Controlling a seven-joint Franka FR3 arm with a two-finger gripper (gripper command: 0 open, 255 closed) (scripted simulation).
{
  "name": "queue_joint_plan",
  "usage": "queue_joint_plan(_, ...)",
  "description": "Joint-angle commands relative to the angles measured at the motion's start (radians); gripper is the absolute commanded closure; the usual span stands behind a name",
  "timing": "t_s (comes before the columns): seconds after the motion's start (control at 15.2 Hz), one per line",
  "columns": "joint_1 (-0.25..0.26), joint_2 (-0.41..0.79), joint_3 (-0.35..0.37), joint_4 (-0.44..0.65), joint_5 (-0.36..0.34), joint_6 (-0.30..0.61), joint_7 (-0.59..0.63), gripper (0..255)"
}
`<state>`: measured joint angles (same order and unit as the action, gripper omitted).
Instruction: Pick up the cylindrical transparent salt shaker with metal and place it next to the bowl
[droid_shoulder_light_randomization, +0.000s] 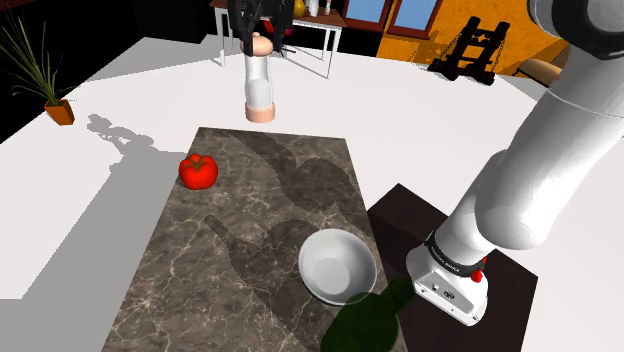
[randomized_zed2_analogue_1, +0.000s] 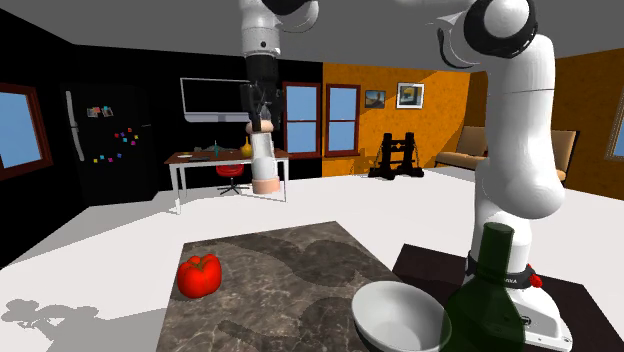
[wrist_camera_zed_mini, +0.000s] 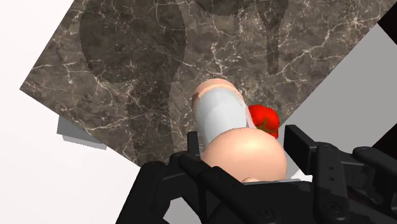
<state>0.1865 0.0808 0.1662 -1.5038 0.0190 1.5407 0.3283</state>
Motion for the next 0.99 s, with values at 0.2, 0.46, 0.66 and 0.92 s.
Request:
queue_joint_plan(0.2,0.041,-0.136,0.04,-0.162,0.027,0.03,0.081,255)
queue_joint_plan(0.46,0.075,-0.225,0.077,-0.259,0.053,0.044,0.147,255)
queue_joint_plan(0.66,0.101,-0.284,0.107,-0.317,0.075,0.049,0.2,255)
queue_joint_plan(0.92,0.137,-0.35,0.153,-0.377,0.107,0.052,0.275,255)
